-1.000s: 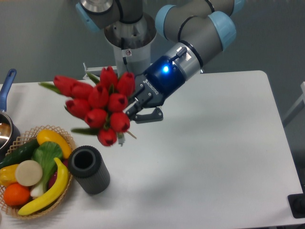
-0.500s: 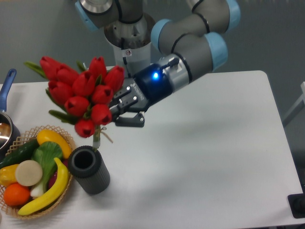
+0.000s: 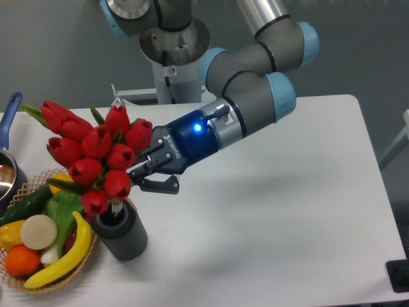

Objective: Insert the flowers into the vase
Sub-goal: 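Lower the tulip stems into the vase opening, then push the tulips further down into the vase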

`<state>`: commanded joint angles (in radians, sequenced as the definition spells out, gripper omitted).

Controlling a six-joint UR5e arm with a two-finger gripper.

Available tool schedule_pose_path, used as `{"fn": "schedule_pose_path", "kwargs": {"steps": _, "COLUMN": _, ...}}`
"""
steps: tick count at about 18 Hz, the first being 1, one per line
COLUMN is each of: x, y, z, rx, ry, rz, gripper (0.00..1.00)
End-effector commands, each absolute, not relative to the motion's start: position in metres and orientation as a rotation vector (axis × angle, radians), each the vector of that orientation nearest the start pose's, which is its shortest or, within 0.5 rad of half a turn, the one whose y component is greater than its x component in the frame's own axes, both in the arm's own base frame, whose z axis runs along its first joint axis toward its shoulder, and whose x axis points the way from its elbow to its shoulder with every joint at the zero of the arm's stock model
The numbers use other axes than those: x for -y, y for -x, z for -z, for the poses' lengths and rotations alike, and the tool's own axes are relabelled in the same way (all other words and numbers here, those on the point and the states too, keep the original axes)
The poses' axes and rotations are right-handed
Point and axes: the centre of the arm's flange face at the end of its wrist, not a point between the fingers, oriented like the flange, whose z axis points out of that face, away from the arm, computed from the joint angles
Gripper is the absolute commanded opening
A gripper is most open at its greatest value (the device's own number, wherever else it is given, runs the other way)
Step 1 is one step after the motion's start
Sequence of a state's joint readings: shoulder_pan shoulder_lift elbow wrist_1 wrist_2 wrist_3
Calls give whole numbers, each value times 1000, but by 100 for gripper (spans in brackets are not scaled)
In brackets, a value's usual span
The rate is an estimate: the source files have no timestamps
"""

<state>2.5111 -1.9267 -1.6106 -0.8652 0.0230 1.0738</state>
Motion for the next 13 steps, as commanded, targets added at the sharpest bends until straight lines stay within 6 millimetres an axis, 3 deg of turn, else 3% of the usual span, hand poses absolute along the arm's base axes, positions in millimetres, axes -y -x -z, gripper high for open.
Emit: {"fn": "schedule_pose_path", "kwargs": {"steps": 13, "x": -543, "y": 346, "z": -408, "rx": -324, "ry": 1610, "rz": 659, "gripper": 14}}
